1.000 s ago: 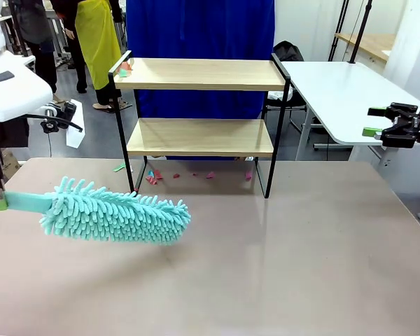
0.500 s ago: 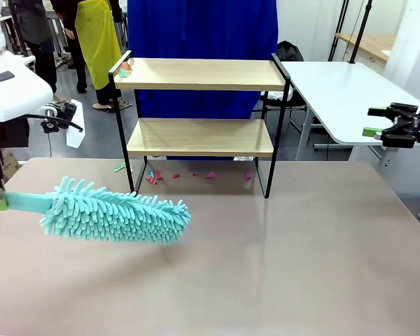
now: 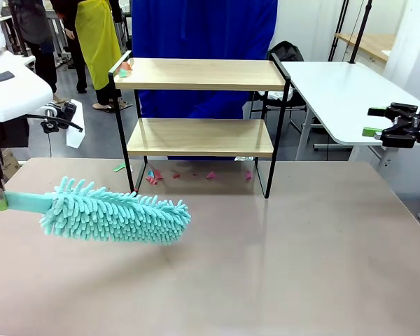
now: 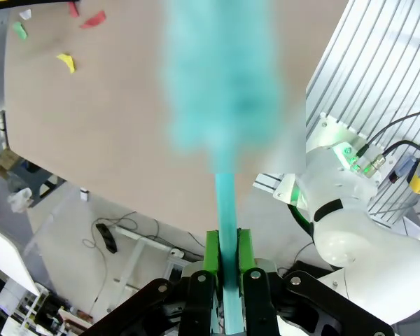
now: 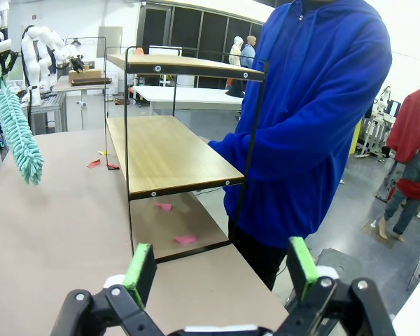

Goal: Clean the shelf.
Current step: Clean the specific section of the Shelf indicated by the human with the Duster.

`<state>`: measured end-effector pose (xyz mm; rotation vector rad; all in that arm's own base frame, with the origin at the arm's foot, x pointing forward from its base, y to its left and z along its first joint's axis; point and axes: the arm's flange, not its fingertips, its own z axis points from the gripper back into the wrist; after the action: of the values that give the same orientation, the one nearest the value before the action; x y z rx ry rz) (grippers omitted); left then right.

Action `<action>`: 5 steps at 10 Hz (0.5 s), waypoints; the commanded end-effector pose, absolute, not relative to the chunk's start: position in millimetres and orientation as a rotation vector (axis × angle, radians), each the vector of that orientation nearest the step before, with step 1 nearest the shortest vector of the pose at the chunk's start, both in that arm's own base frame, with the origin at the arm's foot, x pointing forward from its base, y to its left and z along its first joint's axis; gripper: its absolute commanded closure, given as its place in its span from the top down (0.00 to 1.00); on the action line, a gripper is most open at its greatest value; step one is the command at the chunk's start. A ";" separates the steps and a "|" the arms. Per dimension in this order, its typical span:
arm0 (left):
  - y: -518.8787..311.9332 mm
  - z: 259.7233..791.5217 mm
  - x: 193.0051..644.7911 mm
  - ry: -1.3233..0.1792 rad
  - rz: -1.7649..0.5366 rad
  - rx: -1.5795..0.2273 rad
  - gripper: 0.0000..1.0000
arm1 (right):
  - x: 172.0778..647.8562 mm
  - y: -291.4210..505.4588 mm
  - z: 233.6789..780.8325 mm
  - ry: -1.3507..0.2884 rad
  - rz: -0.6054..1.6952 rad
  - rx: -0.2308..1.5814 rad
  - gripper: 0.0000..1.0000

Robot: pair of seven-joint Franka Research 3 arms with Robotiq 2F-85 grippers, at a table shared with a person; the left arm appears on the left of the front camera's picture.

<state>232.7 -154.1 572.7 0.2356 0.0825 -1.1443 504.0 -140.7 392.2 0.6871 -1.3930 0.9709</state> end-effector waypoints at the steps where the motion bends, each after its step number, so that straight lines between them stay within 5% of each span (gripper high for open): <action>1: -152.9 575.1 231.6 0.083 -1.135 0.249 0.13 | 504.1 -139.9 394.9 -1.398 0.974 0.684 1.00; 5: -152.9 575.1 231.6 0.083 -1.135 0.249 0.13 | 504.1 -139.9 394.9 -1.398 0.974 0.684 1.00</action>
<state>232.7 -154.1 572.7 0.2356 0.0825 -1.1443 504.0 -140.7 392.2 0.6871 -1.3930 0.9709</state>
